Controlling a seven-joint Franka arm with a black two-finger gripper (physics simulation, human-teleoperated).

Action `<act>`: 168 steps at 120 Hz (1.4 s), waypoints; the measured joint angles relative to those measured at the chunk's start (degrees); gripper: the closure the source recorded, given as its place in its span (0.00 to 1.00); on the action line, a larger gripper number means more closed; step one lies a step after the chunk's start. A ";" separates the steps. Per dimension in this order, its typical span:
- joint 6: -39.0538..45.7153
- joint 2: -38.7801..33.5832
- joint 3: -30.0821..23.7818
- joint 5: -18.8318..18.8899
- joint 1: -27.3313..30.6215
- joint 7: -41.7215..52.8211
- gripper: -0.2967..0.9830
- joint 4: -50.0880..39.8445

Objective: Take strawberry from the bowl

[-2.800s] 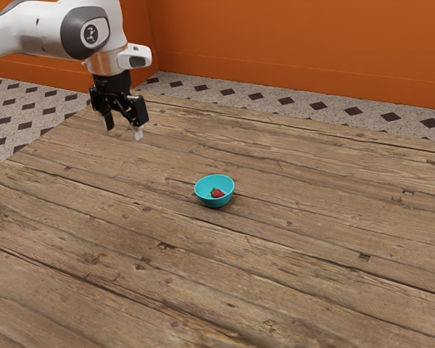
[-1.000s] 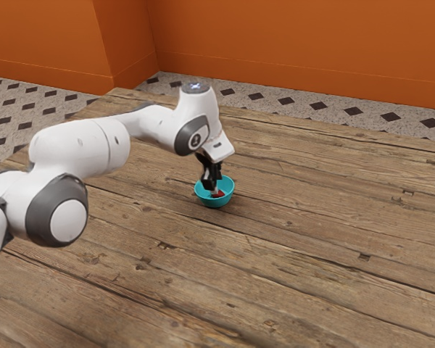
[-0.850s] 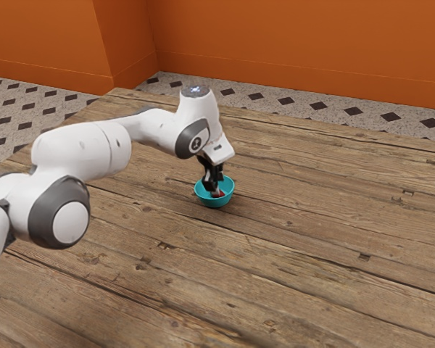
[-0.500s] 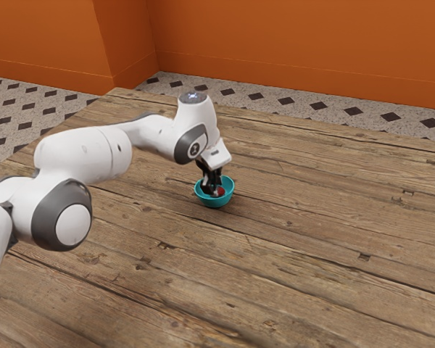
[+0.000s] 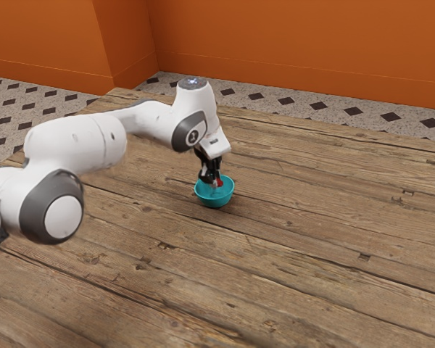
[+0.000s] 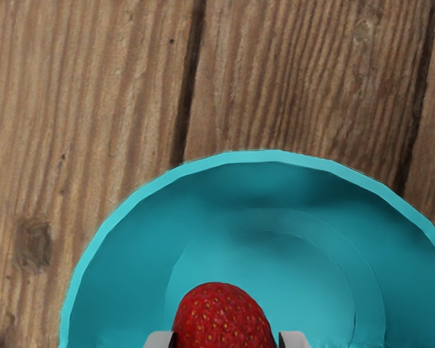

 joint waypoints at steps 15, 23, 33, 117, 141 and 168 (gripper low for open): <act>-1.98 -3.35 -0.03 0.04 -1.76 0.01 0.71 -0.73; -3.36 -5.16 -0.02 0.03 -3.86 -0.01 0.71 -0.82; -4.75 -6.30 -0.07 -0.05 -7.56 -0.14 0.71 -0.70; -10.61 -10.64 0.55 -0.87 -10.63 -4.98 0.31 -2.85; -22.19 -40.80 8.59 -3.92 -8.90 -13.98 0.26 -24.94; -28.18 -45.28 9.13 -5.96 -4.91 -22.65 0.24 -27.38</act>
